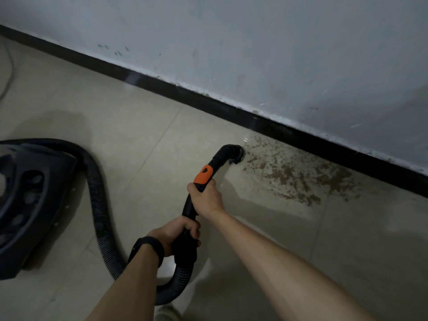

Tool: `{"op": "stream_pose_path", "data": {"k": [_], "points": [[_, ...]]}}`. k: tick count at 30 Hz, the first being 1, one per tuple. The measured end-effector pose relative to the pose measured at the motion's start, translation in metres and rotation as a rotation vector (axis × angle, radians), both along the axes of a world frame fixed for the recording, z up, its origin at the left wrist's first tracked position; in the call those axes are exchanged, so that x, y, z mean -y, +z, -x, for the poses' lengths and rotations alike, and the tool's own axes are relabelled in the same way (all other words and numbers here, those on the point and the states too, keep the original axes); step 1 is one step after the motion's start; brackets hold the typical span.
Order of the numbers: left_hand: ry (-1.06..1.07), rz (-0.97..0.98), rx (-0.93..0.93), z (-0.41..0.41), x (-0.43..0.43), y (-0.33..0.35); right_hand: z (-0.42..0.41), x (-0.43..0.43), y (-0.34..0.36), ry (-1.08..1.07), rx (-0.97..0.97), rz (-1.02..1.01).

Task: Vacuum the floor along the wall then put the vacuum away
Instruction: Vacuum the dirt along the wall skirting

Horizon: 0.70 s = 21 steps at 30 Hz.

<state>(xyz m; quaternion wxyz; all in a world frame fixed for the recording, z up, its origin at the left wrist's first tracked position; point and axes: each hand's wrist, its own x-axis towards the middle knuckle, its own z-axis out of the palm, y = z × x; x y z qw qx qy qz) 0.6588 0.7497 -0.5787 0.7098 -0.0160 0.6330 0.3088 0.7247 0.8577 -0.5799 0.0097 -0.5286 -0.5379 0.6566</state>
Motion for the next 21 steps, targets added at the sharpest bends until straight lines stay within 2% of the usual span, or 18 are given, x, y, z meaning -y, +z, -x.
{"op": "stream_pose_path", "data": {"k": [7, 21], "points": [[-0.003, -0.028, 0.007, -0.006, -0.027, 0.002, 0.002, -0.034, 0.005, 0.091, 0.08, -0.047], [0.028, -0.062, 0.053, -0.02, -0.072, -0.006, -0.003, -0.08, 0.001, 0.131, 0.171, -0.13]]}}
